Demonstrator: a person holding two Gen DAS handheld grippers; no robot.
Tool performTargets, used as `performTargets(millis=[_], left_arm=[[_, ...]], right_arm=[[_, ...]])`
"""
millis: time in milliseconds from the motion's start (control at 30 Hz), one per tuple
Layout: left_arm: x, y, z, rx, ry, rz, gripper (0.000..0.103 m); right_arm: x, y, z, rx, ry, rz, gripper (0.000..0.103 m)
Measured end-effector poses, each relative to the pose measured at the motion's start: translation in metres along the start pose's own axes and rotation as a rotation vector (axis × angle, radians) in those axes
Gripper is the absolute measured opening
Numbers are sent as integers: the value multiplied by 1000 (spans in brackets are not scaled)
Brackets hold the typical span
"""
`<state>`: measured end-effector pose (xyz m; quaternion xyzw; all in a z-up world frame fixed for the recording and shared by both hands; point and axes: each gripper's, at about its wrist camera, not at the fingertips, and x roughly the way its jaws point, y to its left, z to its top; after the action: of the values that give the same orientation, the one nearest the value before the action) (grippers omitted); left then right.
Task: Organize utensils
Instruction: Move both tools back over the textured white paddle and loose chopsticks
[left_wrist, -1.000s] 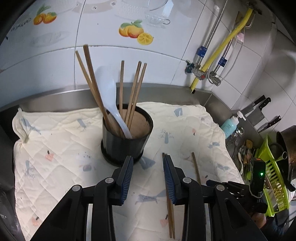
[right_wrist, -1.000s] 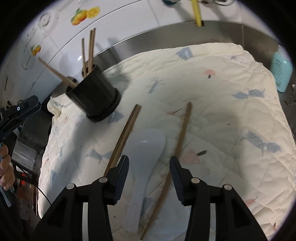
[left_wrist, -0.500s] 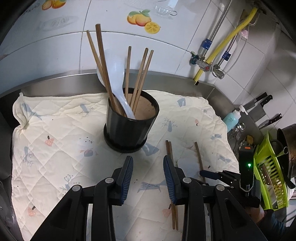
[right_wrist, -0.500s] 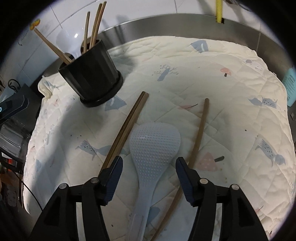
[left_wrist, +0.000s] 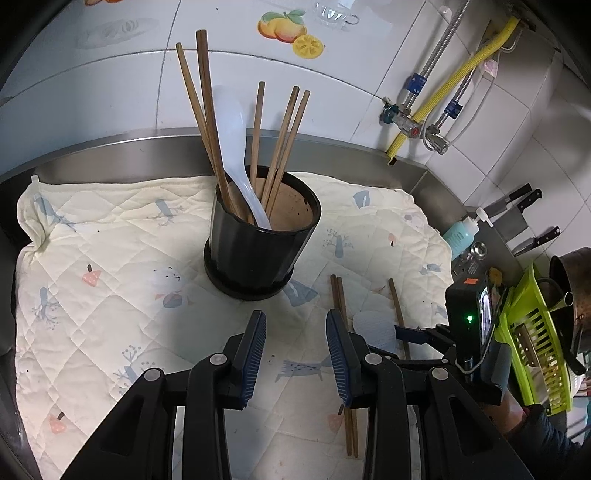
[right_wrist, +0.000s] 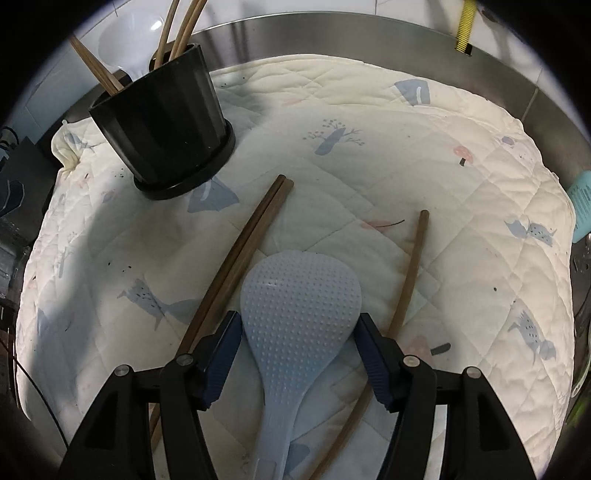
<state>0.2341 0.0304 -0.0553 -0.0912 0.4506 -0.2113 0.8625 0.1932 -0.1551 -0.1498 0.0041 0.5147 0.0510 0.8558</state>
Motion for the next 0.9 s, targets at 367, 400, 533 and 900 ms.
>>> performTargets(millis=[367,400,533,900], left_arm=[[7,0,0,-8,14,-2,37],[8,-1,-1,-6,17,-4,37],[15,-7,-4,7,35,-10,37],[59,-40,-9,80,122,-80,35]], right_arm=[[3,5,3,-15,3,-16,70],[3,3,3,-14,1,-14,70],[1,1,1,-7,-5,-5,70],[-16,-14,-9,62,-45,45,69]])
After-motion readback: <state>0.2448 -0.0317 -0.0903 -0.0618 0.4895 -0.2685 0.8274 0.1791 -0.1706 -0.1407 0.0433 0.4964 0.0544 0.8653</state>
